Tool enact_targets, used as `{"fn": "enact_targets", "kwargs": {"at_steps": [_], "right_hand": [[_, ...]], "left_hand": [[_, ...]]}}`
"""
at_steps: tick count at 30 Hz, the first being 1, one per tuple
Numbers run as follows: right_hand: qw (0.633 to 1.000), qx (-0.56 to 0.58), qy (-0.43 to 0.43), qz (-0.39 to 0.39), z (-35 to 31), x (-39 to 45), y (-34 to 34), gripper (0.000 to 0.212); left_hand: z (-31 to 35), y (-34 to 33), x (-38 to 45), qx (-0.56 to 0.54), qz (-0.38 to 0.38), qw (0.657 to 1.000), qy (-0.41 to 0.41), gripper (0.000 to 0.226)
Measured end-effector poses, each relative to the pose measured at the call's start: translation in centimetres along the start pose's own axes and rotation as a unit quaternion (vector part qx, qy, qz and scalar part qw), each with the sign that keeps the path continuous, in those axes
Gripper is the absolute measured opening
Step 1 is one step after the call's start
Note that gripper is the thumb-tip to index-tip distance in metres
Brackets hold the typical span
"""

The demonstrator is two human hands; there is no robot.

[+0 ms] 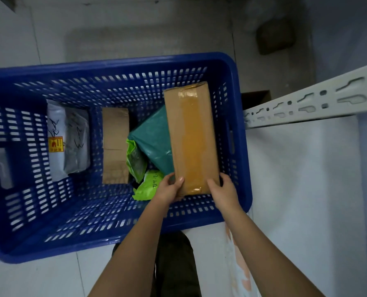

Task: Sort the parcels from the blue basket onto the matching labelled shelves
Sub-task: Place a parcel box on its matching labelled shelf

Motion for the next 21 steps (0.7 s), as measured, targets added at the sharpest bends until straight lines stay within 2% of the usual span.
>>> {"fn": "enact_targets", "kwargs": {"at_steps": [4,8,12,14,16,17,21], "right_hand": [[0.995,0.099,0.025,-0.005,-1.4,0.5,-0.5,0.066],[0.996,0.064,0.019,-0.054,-1.5,0.7,-1.4,0.102],[0.996,0.054,0.023,-0.062,-1.4,0.6,-1.7,0.104],[0.996,-0.075,0.036,-0.039,-1.8,0.2,-1.3,0.110],[0.959,-0.274,0.066,0.024,-3.2,-0.8,-0.8,0.114],[0.934,-0.341,0.084,0.058,-4.2,-1.6,-0.9,0.115],[0.882,-0.422,0.156,0.143,-6.5,-3.8,-2.8,0.114]], "left_hand": [[-0.3,1.2,-0.4,-0.020,-0.048,0.997,0.055,0.038],[-0.1,1.6,-1.2,-0.015,-0.093,0.992,0.085,0.037],[-0.1,2.5,-2.0,-0.001,-0.100,0.989,0.113,0.041],[0.3,3.2,-2.8,0.068,-0.065,0.988,0.121,0.049],[2.0,4.4,-3.6,0.154,0.036,0.985,0.075,0.074],[3.3,4.5,-4.3,0.154,0.070,0.985,0.031,0.086],[6.9,2.3,-8.6,0.130,0.137,0.975,-0.115,0.111]]}}
Point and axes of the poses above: each hand's wrist, its own x-axis towards the middle knuckle, its own y-axis out of the back of the hand, z = x × y, the point moved 9 cm from there along x, towards the middle knuckle, and after that the axes turned 13 degrees about y, right-handed, at the moved point
